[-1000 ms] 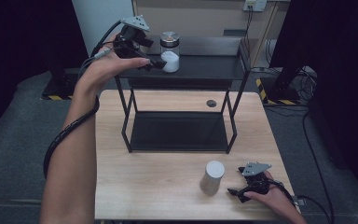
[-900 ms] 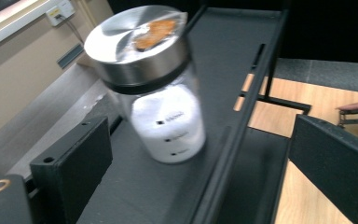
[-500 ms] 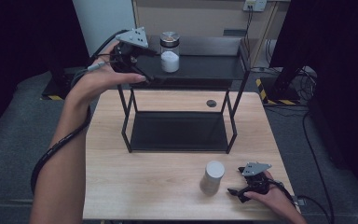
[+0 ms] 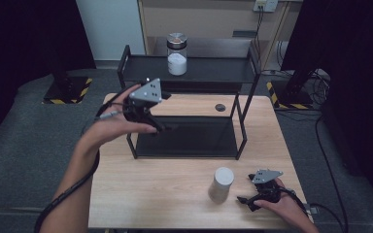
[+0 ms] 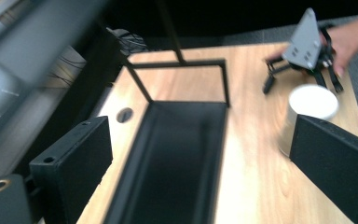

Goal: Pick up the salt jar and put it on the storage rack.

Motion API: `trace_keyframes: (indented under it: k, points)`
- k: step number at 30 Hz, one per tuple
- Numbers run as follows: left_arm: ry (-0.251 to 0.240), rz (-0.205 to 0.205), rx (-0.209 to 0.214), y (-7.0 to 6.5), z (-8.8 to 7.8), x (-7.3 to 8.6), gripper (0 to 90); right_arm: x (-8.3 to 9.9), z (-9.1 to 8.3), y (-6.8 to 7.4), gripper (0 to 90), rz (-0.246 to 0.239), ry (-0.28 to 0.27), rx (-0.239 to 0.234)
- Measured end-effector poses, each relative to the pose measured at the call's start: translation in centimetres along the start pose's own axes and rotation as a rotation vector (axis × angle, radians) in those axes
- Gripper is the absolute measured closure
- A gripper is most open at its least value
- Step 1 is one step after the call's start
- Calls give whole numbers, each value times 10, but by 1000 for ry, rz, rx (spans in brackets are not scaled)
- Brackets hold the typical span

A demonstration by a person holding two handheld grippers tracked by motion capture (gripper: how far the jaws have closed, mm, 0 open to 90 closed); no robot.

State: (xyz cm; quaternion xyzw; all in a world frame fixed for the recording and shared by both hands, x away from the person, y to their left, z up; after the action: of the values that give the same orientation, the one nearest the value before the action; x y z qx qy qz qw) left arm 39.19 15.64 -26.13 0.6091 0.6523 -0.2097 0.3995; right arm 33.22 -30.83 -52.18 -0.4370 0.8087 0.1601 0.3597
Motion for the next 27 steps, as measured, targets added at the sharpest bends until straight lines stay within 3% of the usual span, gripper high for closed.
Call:
trace_keyframes:
  k: [8,12,16,19,22,27]
  points:
    - [34,-18,59,-43,35,38,38,1,-1,2,16,-1,0,0]
    - [27,-48,76,-61,49,60,38,1,-1,3,16,0,0,1]
    - [51,-78,100,-81,67,87,39,1,-2,4,16,-2,0,-1]
    - [83,-101,103,-92,79,106,40,1,-2,5,16,-2,0,-1]
    - [77,-133,108,-99,86,125,43,1,-2,5,16,-2,0,-1]
    - [110,-201,121,-102,98,157,43,1,-2,5,16,-1,0,-1]
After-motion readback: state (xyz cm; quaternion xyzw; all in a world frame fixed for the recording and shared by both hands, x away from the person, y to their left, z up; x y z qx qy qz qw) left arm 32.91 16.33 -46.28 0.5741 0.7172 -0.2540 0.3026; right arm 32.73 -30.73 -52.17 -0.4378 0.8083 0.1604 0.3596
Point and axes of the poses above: each handheld gripper's, and its own axes: z roughly forward along the jaws, x roughly out of its underside, y roughly to its left, the point moved 10 cm from there along z, roughly forward along the jaws, and after that the axes turned 5 degrees about x, right-handed, at the moved point
